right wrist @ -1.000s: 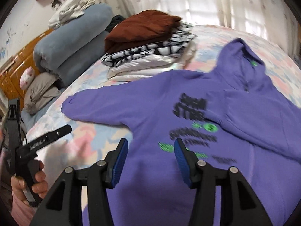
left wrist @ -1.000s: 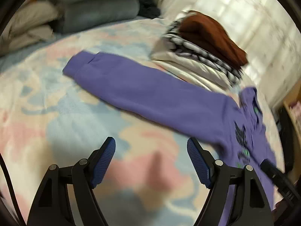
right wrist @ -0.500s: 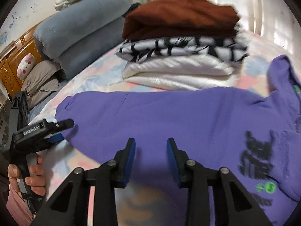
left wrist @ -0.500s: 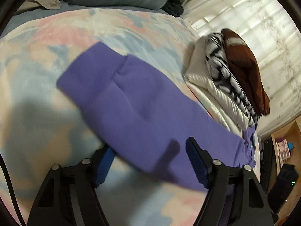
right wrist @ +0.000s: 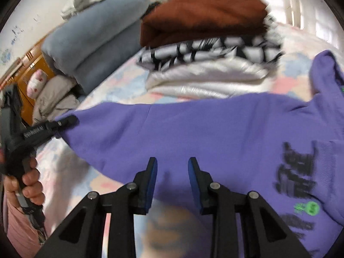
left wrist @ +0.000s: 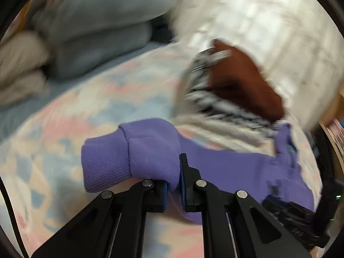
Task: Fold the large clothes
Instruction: 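Fold the held sleeve across the hoodie body with the left tool, release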
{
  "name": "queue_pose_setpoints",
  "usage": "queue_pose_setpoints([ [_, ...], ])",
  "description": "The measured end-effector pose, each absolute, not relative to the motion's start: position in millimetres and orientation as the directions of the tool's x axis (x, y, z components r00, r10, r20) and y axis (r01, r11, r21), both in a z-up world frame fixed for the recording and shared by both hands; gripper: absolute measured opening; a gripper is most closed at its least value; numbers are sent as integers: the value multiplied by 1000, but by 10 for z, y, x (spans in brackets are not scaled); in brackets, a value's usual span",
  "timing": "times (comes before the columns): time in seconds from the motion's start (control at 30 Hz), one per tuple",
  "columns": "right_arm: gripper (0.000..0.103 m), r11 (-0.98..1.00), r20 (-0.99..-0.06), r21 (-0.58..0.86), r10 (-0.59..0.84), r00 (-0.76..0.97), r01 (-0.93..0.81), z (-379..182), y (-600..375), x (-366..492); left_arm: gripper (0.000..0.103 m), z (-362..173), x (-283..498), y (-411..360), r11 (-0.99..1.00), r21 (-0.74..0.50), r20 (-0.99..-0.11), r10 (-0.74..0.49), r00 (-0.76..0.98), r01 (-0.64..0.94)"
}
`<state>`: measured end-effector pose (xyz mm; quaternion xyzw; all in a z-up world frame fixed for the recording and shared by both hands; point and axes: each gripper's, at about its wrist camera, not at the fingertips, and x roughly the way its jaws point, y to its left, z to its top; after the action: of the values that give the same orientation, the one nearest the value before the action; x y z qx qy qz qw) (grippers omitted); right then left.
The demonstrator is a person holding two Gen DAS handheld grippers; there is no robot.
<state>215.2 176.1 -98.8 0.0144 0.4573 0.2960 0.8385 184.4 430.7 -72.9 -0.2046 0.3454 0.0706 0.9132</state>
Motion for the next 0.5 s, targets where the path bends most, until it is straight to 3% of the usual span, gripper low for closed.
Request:
queue_pose_setpoints([
  [0.27,30,863,-682,346,501,533,-368,-535,465,1728,7,366,1874,2730,971,-240,-598,-158,786,13],
  [0.5,30,910,-653,367,398,644,-192,-406,-780,1486,7,206,2160,1317,940,-290,-637,-331,697,181],
])
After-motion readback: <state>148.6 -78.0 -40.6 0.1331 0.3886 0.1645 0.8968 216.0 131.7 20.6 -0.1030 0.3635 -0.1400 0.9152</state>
